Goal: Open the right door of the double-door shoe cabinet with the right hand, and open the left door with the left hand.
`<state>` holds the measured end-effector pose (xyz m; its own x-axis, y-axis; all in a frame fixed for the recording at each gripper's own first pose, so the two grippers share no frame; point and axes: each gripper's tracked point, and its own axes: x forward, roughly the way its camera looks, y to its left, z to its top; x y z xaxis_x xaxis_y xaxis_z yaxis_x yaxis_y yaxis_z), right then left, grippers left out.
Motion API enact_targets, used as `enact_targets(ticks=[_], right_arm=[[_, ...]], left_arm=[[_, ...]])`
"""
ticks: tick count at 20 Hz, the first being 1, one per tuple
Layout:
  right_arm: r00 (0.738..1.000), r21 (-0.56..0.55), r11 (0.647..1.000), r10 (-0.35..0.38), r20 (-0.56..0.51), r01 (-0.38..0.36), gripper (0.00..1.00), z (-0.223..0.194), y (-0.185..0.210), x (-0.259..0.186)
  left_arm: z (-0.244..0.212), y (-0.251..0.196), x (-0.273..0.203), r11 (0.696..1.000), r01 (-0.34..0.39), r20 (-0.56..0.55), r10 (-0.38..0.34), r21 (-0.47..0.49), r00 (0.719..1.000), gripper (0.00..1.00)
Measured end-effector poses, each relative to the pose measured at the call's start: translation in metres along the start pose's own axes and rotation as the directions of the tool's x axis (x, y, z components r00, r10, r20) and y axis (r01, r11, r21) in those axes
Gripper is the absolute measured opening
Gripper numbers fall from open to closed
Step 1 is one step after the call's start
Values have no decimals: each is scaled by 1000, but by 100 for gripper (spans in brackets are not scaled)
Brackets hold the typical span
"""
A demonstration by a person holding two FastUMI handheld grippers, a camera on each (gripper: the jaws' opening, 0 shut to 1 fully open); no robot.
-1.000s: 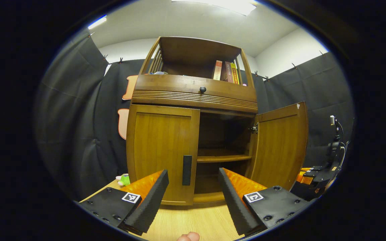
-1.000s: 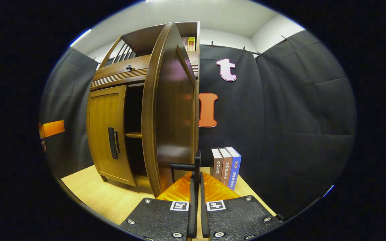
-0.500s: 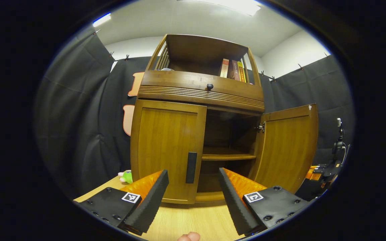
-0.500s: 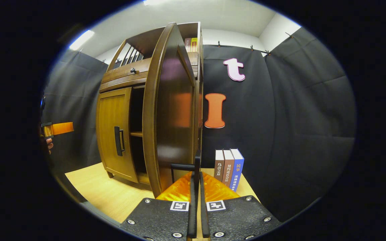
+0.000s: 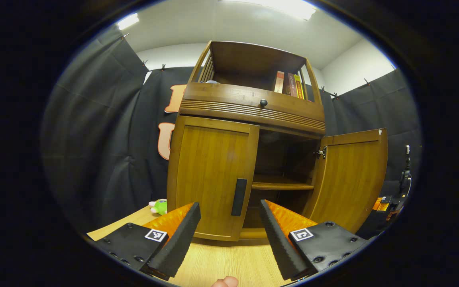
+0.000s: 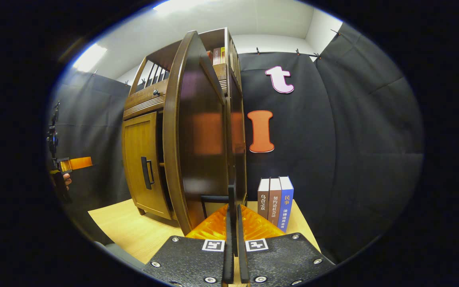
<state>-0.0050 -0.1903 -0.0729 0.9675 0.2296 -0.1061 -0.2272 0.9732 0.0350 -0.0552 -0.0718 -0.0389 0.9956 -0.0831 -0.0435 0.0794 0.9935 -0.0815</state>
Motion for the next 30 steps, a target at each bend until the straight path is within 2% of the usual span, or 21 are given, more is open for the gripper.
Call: enact_targets(ticks=[4,6,8,15,18,21,22,26,28,29,30], right_arm=[[999,15,1000,21,-27,-20,7,-2,0,-1],[997,-5,1000,-6,-80,5,7,-14,-3,-11],[998,1,1000,-24,-63,24,8,-9,0,-22],[983,38,982,-184,-4,184,7,24,-4,-78],[972,59,971,-234,11,233,7,34,11,-94],[980,-2,980,-198,36,198,7,55,42,-94],[980,-20,980,-196,14,196,7,54,45,-90],[992,12,992,-124,29,123,7,70,84,-64],[992,-10,993,-121,27,121,7,70,96,-47],[993,-22,992,-120,23,120,0,68,99,-39],[993,-27,993,-114,23,115,16,66,105,-31]], left_arm=[[0,6,1,1000,-24,15,24,-1,1000,94],[0,6,3,999,-30,20,30,11,999,94],[-2,4,8,1000,-25,13,25,18,1000,96],[-8,-14,25,1000,18,-19,-18,22,1000,94],[-10,-20,30,1000,21,-13,-20,17,1000,94],[-10,-21,35,1000,24,-15,-24,11,1000,95],[-11,-21,37,1000,20,-16,-20,10,1000,94],[-7,-15,33,999,8,-14,-7,33,1000,94],[-2,-5,29,998,-17,-3,17,59,1000,94],[1,-1,27,998,-26,2,26,65,1000,94],[4,1,25,997,-34,8,33,69,999,94]])
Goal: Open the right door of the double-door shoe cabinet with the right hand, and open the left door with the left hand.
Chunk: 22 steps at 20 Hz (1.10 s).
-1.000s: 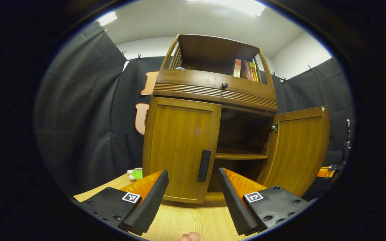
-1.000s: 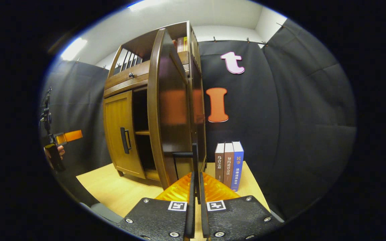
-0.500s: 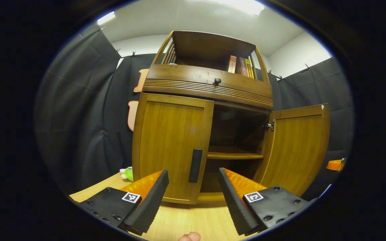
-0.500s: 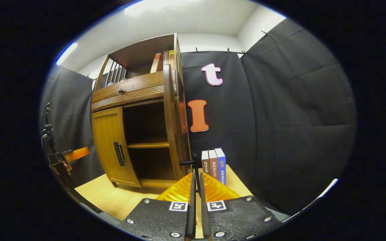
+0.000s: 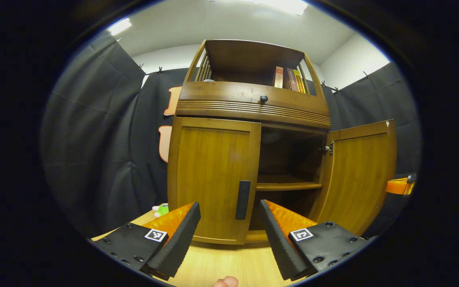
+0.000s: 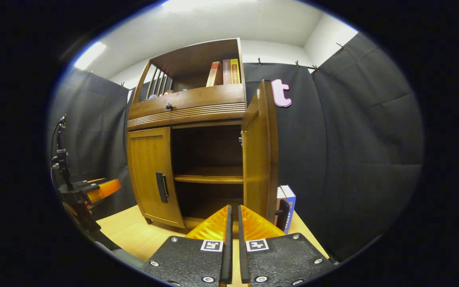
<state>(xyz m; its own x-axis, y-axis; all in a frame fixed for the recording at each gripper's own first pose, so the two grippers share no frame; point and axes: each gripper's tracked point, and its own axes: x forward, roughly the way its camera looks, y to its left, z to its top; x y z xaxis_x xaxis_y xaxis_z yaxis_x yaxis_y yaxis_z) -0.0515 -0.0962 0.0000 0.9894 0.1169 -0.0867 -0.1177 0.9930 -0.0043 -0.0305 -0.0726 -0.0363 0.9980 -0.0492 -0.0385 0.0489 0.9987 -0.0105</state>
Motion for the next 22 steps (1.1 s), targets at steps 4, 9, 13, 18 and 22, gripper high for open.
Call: enact_targets(ticks=[4,9,13,18,22], right_arm=[[1000,15,1000,22,-1,-22,14,-8,15,23],[999,37,999,30,-22,-29,67,-24,19,31],[1000,75,997,16,-19,-14,91,-30,20,32],[1000,83,997,6,-11,-5,92,-31,19,26],[1000,105,994,21,0,-20,92,-29,23,19]], left_arm=[[4,13,-7,999,-37,5,37,15,999,94],[6,22,-6,999,-53,3,52,14,999,94],[5,20,5,999,-34,-4,34,3,999,94],[-2,-1,35,999,35,-11,-35,2,999,96],[1,-19,83,996,86,7,-86,-4,996,95]])
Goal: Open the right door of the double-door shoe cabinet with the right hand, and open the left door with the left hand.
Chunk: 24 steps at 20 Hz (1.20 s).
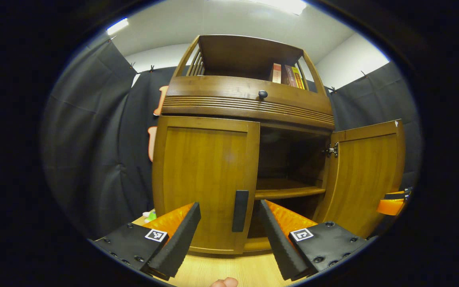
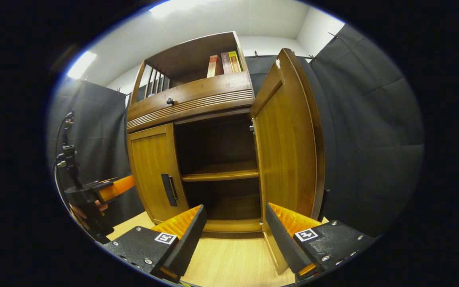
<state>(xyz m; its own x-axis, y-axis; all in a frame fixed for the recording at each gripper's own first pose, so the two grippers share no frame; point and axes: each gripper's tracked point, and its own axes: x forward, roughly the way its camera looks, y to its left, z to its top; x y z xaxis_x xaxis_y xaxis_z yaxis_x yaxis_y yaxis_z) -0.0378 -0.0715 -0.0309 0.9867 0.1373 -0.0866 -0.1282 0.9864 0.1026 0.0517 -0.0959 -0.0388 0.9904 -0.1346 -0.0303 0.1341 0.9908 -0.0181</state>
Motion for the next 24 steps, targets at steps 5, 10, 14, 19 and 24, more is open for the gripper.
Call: enact_targets(ticks=[5,10,14,19,24], right_arm=[[1000,-3,1000,-21,-13,21,92,-3,-4,-6],[999,2,999,-34,-5,34,92,2,-4,-16],[999,10,999,-50,-18,50,92,0,-7,-17],[998,14,998,-62,-12,62,92,5,-9,-15],[998,19,998,-57,-10,57,92,5,-7,-10]], left_arm=[[-18,-12,58,999,24,-29,-23,40,999,99],[-42,-22,102,998,63,-50,-62,22,997,95],[-55,-9,127,999,30,-56,-30,11,998,95],[-70,-1,145,999,17,-95,-13,34,995,94],[-70,1,145,998,10,-90,-4,65,996,95]])
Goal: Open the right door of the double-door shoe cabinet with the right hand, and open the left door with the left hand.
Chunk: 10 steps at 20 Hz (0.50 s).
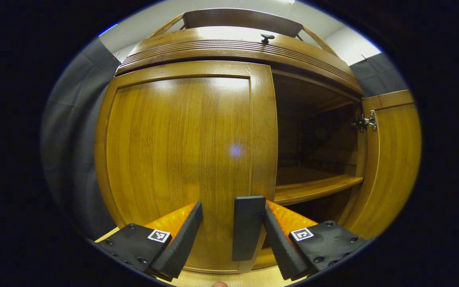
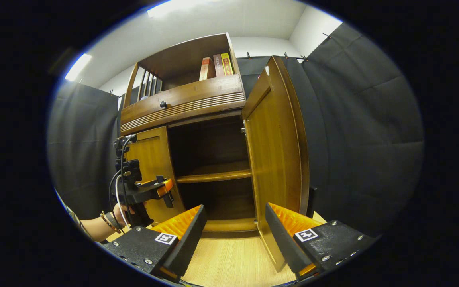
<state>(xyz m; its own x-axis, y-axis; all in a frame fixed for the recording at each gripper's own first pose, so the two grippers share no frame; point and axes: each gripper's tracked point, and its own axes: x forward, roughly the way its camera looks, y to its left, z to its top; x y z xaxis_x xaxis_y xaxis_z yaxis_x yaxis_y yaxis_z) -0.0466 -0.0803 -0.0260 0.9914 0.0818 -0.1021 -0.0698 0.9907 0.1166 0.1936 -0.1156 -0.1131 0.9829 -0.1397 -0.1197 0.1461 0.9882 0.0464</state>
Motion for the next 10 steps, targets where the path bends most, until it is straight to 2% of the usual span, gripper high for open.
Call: enact_targets(ticks=[4,5,7,8,10], right_arm=[[1000,11,1000,13,6,-13,92,2,5,4],[1000,10,1000,15,7,-15,92,2,6,4],[1000,6,1000,13,8,-13,92,2,5,3],[1000,5,1000,10,7,-10,92,1,3,2],[1000,8,1000,3,3,-3,92,-1,2,0]], left_arm=[[0,0,0,1000,-1,-2,1,-4,1000,97],[-1,0,0,1000,-3,-12,3,-3,1000,92],[-1,-2,1,1000,0,-18,0,-11,1000,93],[-2,-4,1,1000,3,-16,-3,-21,1000,91],[-3,-8,2,999,8,-20,-8,-37,1000,82]])
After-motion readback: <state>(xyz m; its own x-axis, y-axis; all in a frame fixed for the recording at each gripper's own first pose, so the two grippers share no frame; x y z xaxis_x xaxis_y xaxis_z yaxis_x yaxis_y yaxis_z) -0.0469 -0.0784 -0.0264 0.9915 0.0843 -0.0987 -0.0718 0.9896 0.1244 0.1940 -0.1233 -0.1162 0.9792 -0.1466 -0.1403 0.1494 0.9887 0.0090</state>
